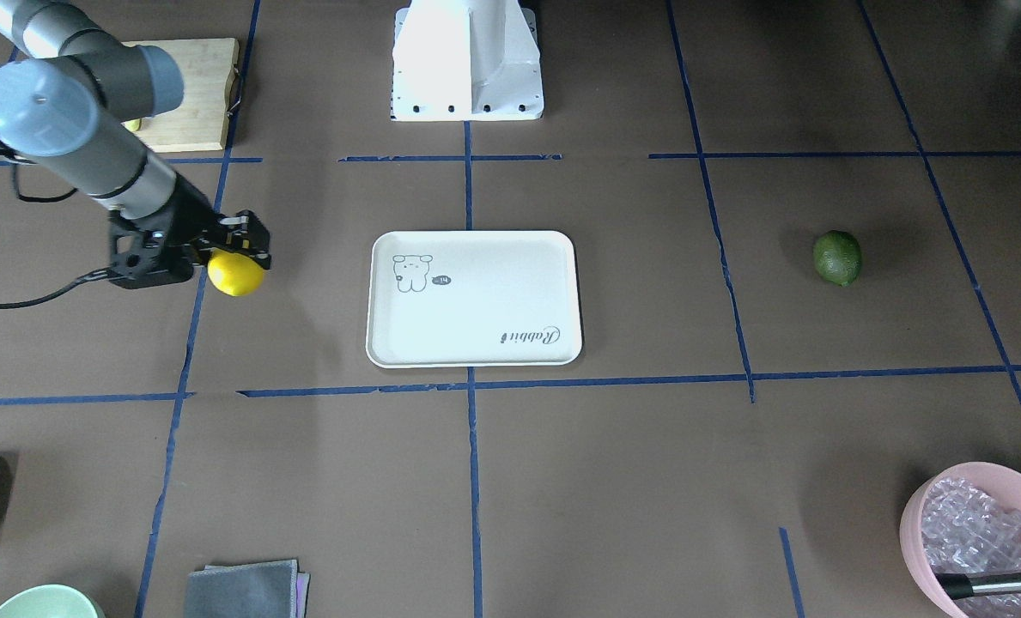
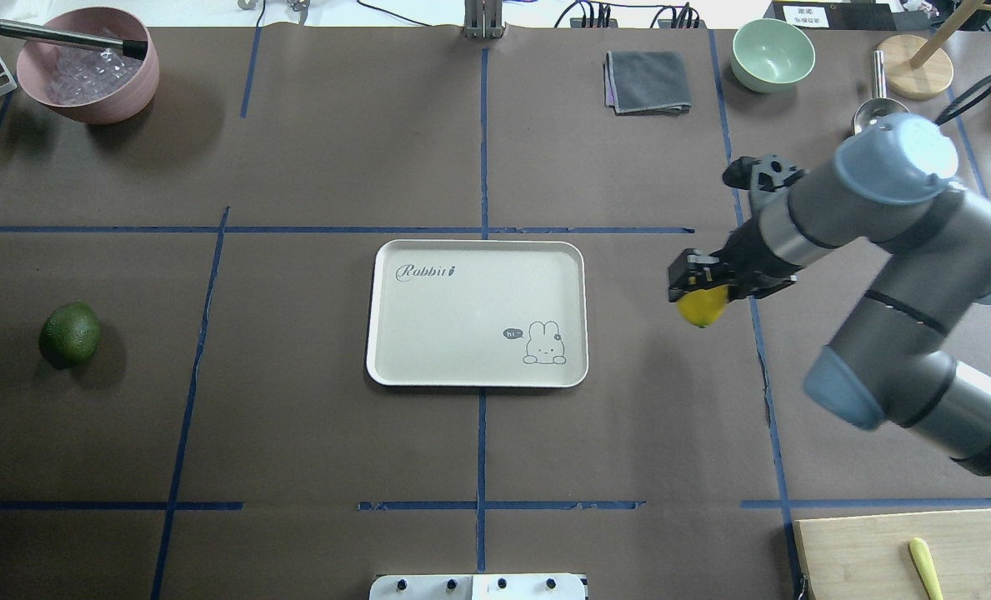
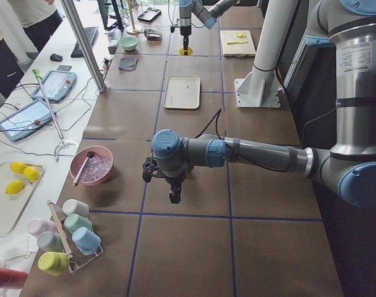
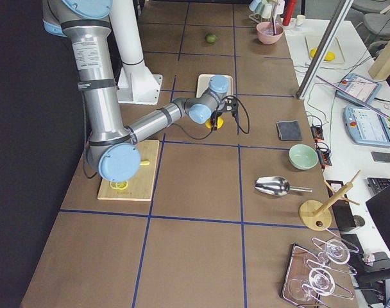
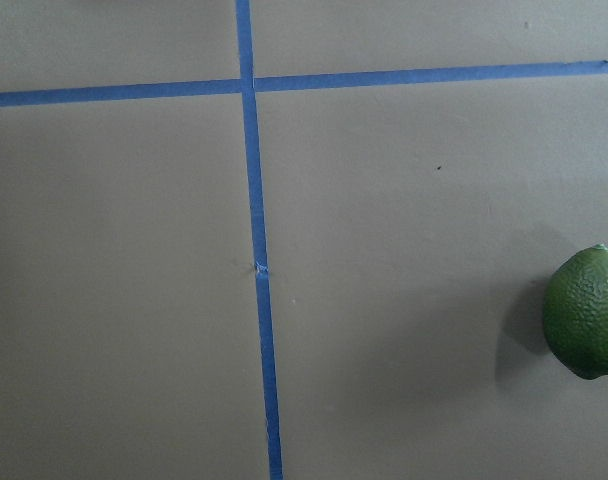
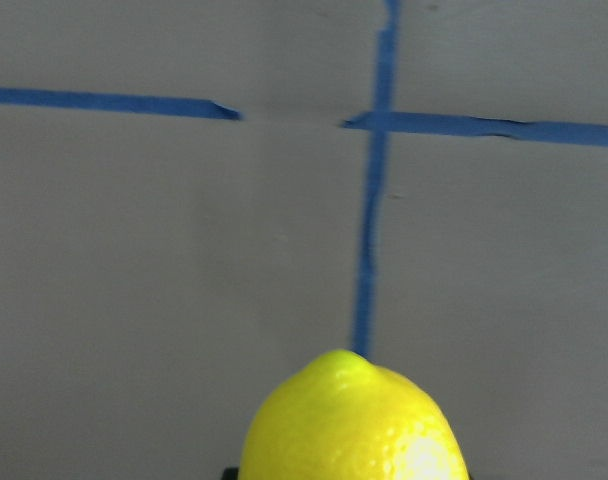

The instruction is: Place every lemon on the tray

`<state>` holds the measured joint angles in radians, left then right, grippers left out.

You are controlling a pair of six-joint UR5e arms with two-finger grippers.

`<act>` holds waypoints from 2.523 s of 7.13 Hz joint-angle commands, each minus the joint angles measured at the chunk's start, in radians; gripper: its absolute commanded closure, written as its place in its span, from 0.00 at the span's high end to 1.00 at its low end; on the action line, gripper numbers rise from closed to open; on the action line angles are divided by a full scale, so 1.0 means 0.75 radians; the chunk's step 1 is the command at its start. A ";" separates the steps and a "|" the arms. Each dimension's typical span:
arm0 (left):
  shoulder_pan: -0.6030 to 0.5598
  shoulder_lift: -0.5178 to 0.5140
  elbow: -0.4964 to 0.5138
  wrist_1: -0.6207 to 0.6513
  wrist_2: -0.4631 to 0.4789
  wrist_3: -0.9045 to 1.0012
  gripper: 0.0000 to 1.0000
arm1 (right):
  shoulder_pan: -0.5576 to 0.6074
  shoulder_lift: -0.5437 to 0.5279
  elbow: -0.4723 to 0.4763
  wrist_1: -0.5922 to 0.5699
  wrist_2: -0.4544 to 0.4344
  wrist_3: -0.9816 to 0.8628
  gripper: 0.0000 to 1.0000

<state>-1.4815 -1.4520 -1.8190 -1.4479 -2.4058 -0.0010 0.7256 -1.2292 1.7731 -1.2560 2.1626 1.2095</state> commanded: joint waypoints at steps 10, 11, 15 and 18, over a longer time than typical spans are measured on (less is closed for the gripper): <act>0.087 -0.007 0.008 -0.019 -0.003 -0.039 1.00 | -0.262 0.393 -0.323 -0.084 -0.278 0.320 1.00; 0.122 -0.013 0.008 -0.039 -0.003 -0.084 1.00 | -0.256 0.391 -0.286 -0.088 -0.274 0.316 1.00; 0.397 -0.013 0.032 -0.400 0.017 -0.599 1.00 | 0.013 0.167 0.106 -0.238 -0.039 0.288 1.00; 0.734 -0.083 0.063 -0.668 0.245 -1.085 1.00 | 0.167 -0.079 0.231 -0.240 0.082 -0.086 1.00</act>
<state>-1.0431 -1.4900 -1.7831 -1.8660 -2.3066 -0.6705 0.8140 -1.2300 1.9243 -1.4348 2.1936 1.2366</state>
